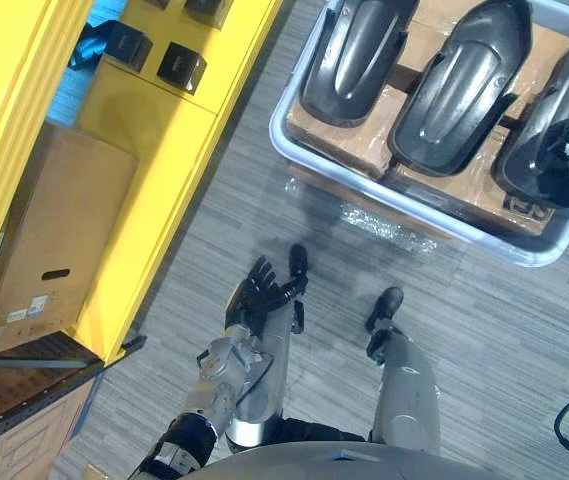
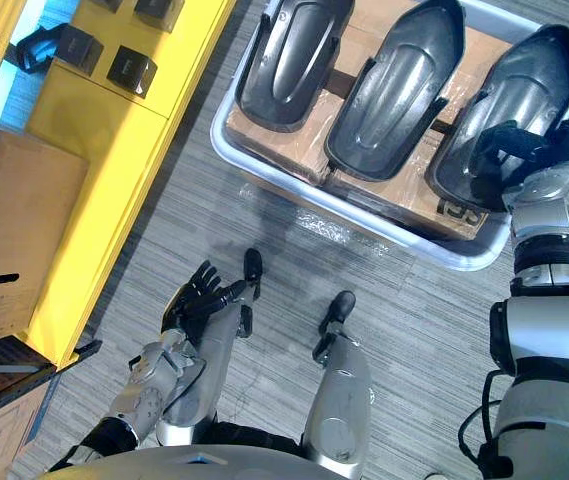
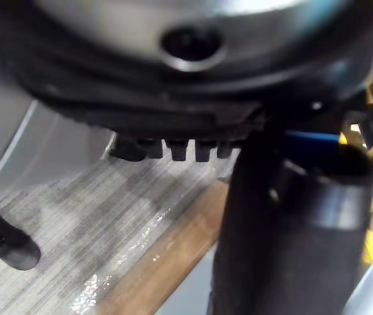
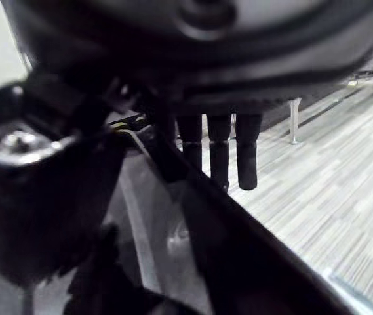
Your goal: Walk over and take three plastic housings, then place them on the shelf
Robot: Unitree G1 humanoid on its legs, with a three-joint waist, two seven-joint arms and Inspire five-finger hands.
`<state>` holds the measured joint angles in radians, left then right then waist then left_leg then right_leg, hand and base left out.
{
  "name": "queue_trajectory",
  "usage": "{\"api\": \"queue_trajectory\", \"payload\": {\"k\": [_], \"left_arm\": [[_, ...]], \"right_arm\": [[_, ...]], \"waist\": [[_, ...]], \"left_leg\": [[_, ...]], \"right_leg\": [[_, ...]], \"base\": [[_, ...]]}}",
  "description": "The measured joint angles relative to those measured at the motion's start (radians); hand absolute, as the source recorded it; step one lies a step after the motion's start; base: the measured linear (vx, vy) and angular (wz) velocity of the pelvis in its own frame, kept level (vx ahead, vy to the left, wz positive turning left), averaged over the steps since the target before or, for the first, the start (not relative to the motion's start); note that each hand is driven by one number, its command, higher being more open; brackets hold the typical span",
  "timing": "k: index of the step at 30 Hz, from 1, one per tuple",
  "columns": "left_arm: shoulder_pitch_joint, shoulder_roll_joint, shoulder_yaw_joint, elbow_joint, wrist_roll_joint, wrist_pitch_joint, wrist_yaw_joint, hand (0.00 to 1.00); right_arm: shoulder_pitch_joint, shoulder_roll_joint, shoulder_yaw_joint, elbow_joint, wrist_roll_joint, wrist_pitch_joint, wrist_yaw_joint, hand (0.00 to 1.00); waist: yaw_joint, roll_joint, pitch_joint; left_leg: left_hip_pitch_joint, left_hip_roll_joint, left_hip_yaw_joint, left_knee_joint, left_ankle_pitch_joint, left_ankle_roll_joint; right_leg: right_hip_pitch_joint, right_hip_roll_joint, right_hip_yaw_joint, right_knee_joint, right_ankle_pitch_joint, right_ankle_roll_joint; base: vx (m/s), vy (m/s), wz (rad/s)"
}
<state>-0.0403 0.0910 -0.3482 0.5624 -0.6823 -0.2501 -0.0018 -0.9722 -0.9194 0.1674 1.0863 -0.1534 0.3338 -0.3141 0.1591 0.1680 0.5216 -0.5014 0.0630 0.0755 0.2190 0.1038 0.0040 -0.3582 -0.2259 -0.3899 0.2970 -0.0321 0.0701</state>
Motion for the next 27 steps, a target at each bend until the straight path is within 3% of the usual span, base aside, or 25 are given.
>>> {"api": "queue_trajectory", "payload": {"k": [4, 11, 20, 23, 27], "left_arm": [[0.002, -0.005, -0.001, -0.001, -0.023, -0.009, 0.010, 1.00], [0.020, -0.003, 0.014, -0.064, -0.072, -0.036, 0.013, 1.00], [0.110, 0.008, 0.118, -0.181, -0.062, -0.037, -0.009, 1.00], [0.139, 0.025, 0.146, -0.230, -0.061, -0.037, -0.027, 1.00], [0.199, 0.037, 0.172, -0.363, -0.055, -0.038, -0.042, 1.00]], "right_arm": [[0.005, 0.003, -0.003, 0.011, 0.003, 0.030, -0.001, 0.00], [0.062, 0.021, -0.026, 0.008, 0.009, -0.042, -0.023, 0.00], [0.204, 0.046, -0.103, -0.123, -0.038, -0.094, -0.068, 0.00], [0.237, 0.057, -0.119, -0.171, -0.074, -0.108, -0.070, 0.00], [0.343, 0.075, -0.210, -0.307, -0.075, -0.126, -0.098, 0.00]], "waist": [[-0.002, 0.000, 0.000], [-0.014, 0.003, -0.002], [-0.033, 0.001, -0.001], [-0.048, -0.004, 0.002], [-0.059, -0.034, 0.007]], "left_leg": [[0.004, -0.005, -0.007, 0.001, 0.005, 0.000], [0.029, -0.017, -0.031, 0.001, 0.008, -0.005], [0.086, -0.012, -0.032, -0.017, 0.008, -0.007], [0.131, -0.009, -0.026, -0.044, 0.012, -0.010], [0.215, 0.001, -0.015, -0.116, 0.030, -0.018]], "right_leg": [[-0.002, -0.009, -0.005, 0.031, -0.020, 0.000], [0.015, -0.029, -0.026, 0.088, -0.066, -0.004], [0.080, -0.015, -0.036, 0.060, -0.065, -0.001], [0.120, -0.006, -0.034, 0.034, -0.060, 0.004], [0.192, 0.016, -0.034, -0.024, -0.045, 0.007]], "base": [[0.04, -0.016, 0.08], [0.01, -0.011, 0.12], [0.01, 0.001, 0.02], [0.03, -0.008, -0.06], [0.06, -0.028, -0.07]]}}
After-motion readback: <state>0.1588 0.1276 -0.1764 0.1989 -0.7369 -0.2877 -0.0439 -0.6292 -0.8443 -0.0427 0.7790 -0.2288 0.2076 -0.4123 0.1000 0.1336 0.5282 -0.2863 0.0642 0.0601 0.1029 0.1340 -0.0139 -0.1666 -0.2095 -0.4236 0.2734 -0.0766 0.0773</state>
